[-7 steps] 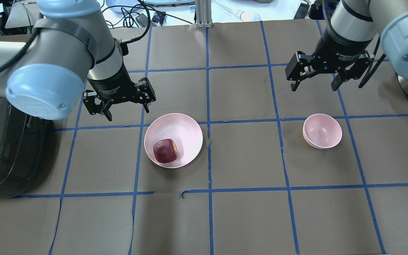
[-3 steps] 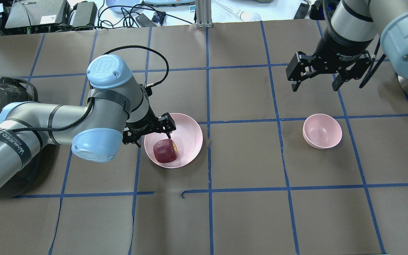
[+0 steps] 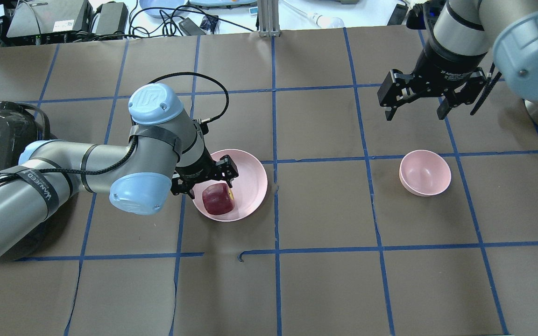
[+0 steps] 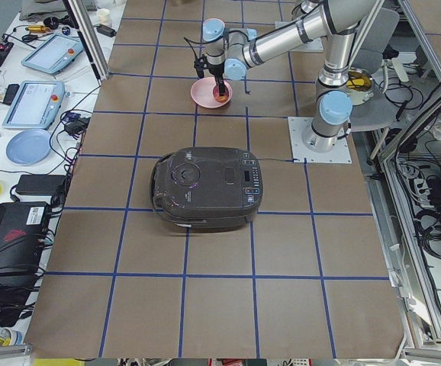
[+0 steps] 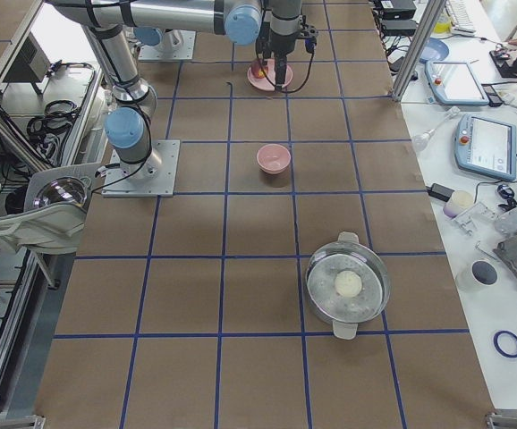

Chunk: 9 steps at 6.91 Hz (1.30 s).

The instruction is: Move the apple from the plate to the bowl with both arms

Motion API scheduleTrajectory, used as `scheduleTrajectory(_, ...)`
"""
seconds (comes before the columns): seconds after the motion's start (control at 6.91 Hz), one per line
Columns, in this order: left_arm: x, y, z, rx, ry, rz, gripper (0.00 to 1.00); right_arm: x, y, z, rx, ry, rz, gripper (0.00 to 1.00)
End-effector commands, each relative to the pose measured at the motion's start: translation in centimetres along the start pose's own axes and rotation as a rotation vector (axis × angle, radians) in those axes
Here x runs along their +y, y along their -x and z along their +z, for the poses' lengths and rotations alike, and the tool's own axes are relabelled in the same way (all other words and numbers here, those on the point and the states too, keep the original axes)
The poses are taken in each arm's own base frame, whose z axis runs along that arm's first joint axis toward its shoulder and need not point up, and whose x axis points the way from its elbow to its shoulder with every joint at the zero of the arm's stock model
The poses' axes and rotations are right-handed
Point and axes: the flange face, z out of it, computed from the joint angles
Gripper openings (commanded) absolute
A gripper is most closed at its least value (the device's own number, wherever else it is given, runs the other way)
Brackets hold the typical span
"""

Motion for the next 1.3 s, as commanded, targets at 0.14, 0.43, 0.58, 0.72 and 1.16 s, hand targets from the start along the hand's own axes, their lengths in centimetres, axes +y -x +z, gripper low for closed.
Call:
scheduleTrajectory(0.14,0.2,-0.5,1.9,0.0,0.017,0.025,1.0,-3.5,-16.1,7.7,-0.018,0.072,-0.127,1.0)
scheduleTrajectory(0.43,0.6,-0.2,2.9,-0.013,0.036,0.065,0.78,-4.3,-18.0,15.0,-0.051,0.103,-0.15,1.0)
scheduleTrajectory(0.58,0.5,-0.2,2.8,-0.012,0.034,0.066,0.52,-4.0,-17.9,18.7,-0.051,0.102,-0.152,1.0)
scheduleTrajectory(0.72,0.4,-0.3,2.5,-0.005,0.028,0.065,0.08,-3.2,-17.6,21.2,-0.065,0.141,-0.152,1.0)
scheduleTrajectory(1.16,-2.5,-2.4,-2.3,0.039,-0.025,-0.139,0.0,-3.8,-17.8,24.8,-0.085,0.171,-0.153,0.63)
